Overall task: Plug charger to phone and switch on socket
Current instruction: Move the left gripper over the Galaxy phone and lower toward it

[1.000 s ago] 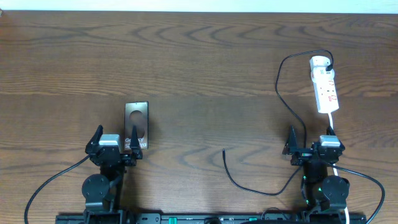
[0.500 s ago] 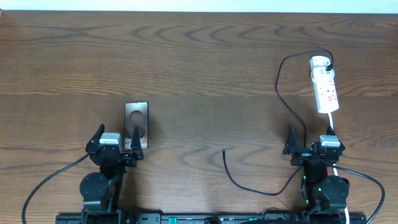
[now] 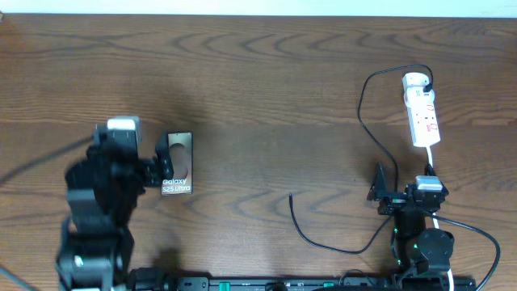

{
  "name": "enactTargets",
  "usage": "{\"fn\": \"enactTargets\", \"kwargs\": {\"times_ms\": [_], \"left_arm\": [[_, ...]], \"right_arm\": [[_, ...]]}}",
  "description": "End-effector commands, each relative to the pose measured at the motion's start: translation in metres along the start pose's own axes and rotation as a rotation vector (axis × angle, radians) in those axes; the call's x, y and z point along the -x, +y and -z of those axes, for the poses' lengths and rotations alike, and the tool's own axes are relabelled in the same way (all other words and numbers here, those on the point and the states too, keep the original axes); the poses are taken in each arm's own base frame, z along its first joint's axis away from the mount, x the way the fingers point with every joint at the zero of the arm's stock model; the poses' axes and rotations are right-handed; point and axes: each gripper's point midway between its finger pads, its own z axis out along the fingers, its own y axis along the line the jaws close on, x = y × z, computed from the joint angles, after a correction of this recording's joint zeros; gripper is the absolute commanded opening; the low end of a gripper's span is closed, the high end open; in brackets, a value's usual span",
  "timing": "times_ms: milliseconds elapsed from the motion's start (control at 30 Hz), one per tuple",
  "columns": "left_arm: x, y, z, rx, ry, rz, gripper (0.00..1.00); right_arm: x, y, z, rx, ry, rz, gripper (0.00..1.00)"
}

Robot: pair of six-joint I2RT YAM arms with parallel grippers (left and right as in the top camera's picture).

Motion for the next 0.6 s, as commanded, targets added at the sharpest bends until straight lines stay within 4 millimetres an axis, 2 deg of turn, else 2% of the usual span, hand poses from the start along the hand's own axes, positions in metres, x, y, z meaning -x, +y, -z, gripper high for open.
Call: {"fn": "enactTargets", "kwargs": {"times_ms": [0, 100, 200, 367, 567], "left_arm": [[0.025, 0.0, -0.006, -0.008, 0.119, 0.015, 0.87], [0.023, 0.001, -0.015, -0.009, 0.257, 0.028, 0.87], [0.008, 0.002, -0.035, -0.009, 0.39, 0.043, 0.87], [-0.017, 0.004, -0.057, -0.009, 0.51, 0.054, 0.87], [-0.039, 0.005, -0.075, -0.009, 0.601, 0.062, 0.87]], "right_arm": [[0.0, 0.003, 0.0, 0.011, -0.001, -0.012, 0.99], [0.0, 0.003, 0.0, 0.011, -0.001, -0.012, 0.99], [0.0, 0.003, 0.0, 0.011, -0.001, -0.012, 0.99], [0.0, 0.003, 0.0, 0.011, -0.001, -0.012, 0.99], [0.0, 0.003, 0.0, 0.011, -0.001, -0.012, 0.99]]}}
